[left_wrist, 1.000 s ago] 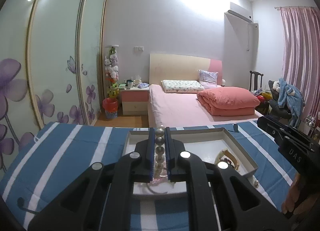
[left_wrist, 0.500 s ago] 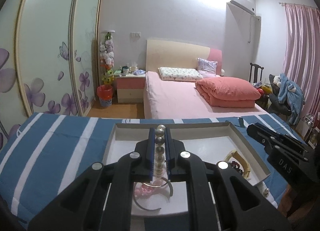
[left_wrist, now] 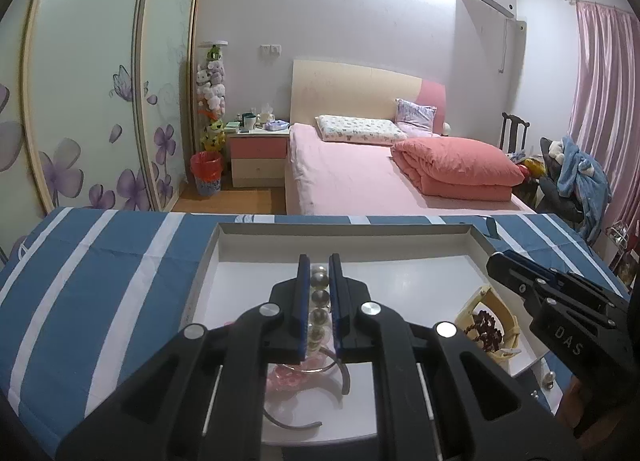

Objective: Organize jewelry
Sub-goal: 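Carry the pearl bracelet into the tray with the left tool while the right tool drops the stud there, then move the left tool to the silver earring cluster and close on it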

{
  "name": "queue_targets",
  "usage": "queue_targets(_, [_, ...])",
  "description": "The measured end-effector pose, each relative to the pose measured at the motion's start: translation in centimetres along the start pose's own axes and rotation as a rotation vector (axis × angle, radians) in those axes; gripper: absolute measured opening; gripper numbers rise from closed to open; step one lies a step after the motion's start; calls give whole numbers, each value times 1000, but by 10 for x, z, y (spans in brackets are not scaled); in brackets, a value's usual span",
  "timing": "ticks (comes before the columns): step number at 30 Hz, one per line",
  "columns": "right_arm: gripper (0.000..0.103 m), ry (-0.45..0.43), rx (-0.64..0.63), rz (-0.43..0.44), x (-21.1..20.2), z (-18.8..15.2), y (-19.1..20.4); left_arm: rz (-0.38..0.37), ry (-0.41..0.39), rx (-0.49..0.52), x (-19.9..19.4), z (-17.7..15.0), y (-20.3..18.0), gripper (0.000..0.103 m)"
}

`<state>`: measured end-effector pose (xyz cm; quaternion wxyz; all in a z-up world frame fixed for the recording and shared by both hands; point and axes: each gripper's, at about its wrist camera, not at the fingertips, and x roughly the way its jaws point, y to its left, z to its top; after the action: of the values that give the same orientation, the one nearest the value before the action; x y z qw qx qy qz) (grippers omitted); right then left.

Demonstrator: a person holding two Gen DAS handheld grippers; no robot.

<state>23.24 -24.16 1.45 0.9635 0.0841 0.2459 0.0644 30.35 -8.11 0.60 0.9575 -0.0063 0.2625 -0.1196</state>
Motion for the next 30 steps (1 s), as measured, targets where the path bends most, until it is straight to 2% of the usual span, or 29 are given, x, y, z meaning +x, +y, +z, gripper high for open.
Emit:
queue_targets(2, [22,8,2,5,1,0,0,-1,3,-3,1,-1,1,12])
queue_targets(4, [34,3,7,3,1,2,0,-5,6,-6,3,0,1,13])
queue_targets(7, [34,-4,9,3,0,3,-1,-8,6,-16,4,0,4,18])
queue_targets(19, [34,-20,5,3,-9,5,-2,-11,2,-22,-6,1,3,18])
queue_targets(30, [34,-9,-21,19,-57,-16,0,-55,4,0,-43,-17,-13,25])
